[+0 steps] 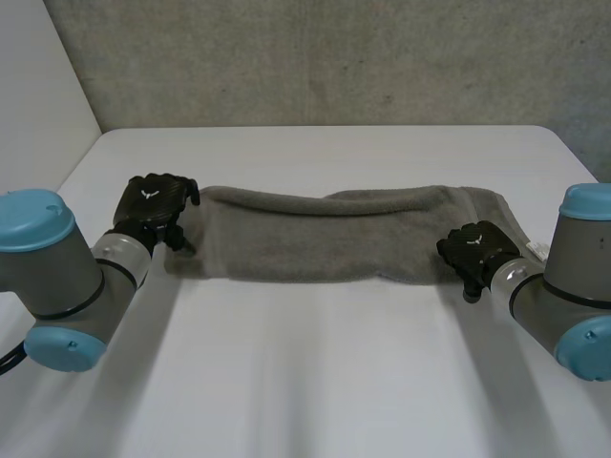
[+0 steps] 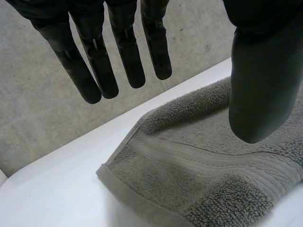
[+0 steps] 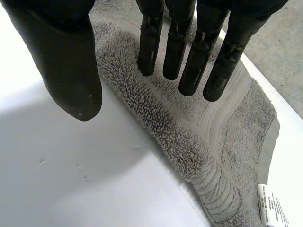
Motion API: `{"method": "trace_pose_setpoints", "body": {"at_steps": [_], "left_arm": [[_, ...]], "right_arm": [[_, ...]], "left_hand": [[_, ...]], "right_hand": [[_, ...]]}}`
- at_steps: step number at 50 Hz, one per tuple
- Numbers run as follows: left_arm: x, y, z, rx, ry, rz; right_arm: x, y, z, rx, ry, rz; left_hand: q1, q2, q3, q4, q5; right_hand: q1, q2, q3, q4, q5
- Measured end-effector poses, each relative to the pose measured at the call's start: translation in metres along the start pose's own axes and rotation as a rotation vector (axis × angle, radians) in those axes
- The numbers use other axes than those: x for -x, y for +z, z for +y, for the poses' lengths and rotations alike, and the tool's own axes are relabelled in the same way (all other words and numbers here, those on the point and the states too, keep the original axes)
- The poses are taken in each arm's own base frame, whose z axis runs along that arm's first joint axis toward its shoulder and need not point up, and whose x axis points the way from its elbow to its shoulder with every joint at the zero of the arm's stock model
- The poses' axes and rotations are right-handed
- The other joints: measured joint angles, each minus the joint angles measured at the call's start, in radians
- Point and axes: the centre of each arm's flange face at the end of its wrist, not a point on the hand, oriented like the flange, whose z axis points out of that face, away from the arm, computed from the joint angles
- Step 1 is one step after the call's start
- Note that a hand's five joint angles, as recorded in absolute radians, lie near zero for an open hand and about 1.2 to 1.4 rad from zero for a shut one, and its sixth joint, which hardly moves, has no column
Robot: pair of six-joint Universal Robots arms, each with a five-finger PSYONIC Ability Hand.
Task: Fold the towel.
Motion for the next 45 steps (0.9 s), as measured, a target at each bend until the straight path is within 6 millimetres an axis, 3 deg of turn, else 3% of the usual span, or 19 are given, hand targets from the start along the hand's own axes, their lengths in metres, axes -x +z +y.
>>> {"method": "trace_pose_setpoints", "body": {"at_steps": [2, 5, 20, 24, 34, 45], "left_arm": [[0.000, 0.000, 0.000, 0.003, -0.014, 0.007], [-0.001, -0.001, -0.001, 0.008, -0.042, 0.021], [-0.001, -0.002, -0.002, 0.012, -0.069, 0.036], [-0.001, -0.002, -0.005, 0.009, -0.063, 0.038], [-0.006, -0.002, -0.001, 0.065, -0.050, 0.067], [-0.010, 0.005, 0.021, 0.150, 0.077, 0.094]], "right_arm": [[-0.001, -0.002, -0.002, -0.007, -0.002, 0.001], [-0.001, -0.004, -0.005, -0.017, -0.005, 0.003], [-0.005, -0.006, -0.010, -0.033, -0.012, 0.013], [-0.016, -0.003, -0.009, -0.032, -0.006, 0.042], [-0.062, 0.003, 0.002, -0.004, 0.025, 0.139], [-0.087, 0.013, 0.022, 0.042, 0.005, 0.182]], "left_hand": [[0.197, 0.193, 0.198, 0.204, 0.193], [0.327, 0.325, 0.325, 0.330, 0.322], [0.334, 0.336, 0.336, 0.336, 0.333], [0.098, 0.109, 0.108, 0.102, 0.107], [-0.193, -0.194, -0.200, -0.188, -0.210], [-0.221, -0.210, -0.233, -0.218, -0.248]], "right_hand": [[0.000, 0.000, 0.000, 0.000, 0.002], [0.000, 0.000, 0.000, 0.000, 0.002], [-0.018, -0.016, -0.013, -0.007, -0.012], [-0.166, -0.187, -0.176, -0.164, -0.177], [-0.180, -0.200, -0.198, -0.194, -0.207], [-0.180, -0.200, -0.198, -0.194, -0.208]]}}
